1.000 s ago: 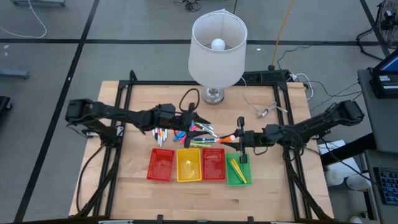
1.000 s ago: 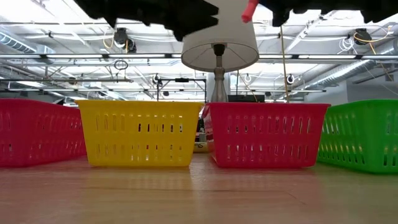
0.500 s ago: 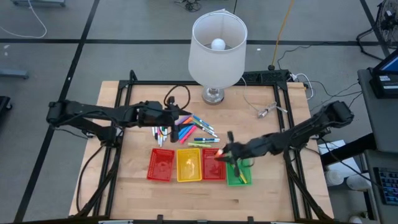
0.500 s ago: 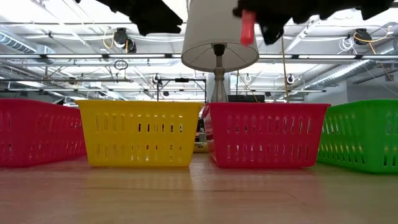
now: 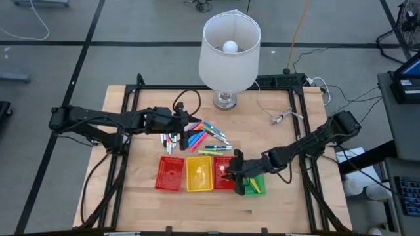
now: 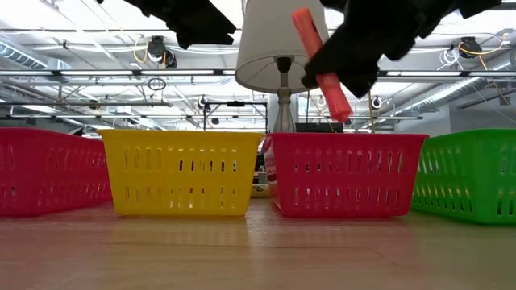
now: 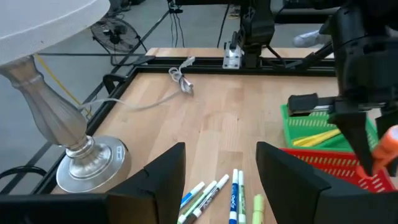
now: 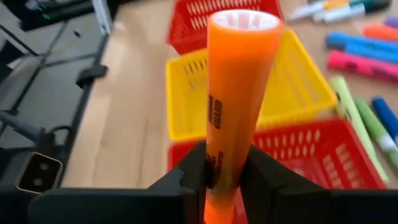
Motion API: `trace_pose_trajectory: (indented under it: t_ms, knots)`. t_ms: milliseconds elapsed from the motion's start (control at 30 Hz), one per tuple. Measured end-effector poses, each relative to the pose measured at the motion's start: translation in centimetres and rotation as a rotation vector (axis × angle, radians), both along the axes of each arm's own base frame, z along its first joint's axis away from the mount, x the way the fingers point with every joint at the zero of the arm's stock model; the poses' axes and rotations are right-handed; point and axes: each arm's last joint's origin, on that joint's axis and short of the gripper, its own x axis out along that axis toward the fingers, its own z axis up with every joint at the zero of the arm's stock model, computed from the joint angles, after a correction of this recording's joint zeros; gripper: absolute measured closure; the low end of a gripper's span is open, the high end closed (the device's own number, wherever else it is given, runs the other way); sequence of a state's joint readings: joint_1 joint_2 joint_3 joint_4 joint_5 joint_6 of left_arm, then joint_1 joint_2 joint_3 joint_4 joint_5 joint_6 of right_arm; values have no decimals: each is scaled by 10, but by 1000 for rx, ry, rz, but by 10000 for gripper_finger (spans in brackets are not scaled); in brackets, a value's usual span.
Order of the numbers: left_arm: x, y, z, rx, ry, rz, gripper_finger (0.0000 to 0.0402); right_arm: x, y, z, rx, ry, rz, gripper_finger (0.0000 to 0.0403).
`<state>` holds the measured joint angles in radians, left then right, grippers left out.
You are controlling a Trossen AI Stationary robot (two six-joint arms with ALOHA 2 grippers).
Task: Pick & Place Markers
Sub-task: Put the large orange highlighter into the right red bin
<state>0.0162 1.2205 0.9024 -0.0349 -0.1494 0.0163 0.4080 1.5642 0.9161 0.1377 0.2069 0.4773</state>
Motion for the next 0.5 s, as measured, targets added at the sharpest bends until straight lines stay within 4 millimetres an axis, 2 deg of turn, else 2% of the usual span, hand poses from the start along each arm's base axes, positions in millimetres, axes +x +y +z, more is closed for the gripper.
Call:
trace_pose_trajectory:
  t_ms: [133,400,500]
  knots:
    - [0,0,0,-4,-1,-10,202,-2,-2,-2,10,33,-22,325]
    - [0,0,0,0,-1,-11,202,-2,-2,-3,-13,42,-5,338]
    - [0,0,0,-19,-4,-5,202,-2,-2,-3,-14,41,-5,332]
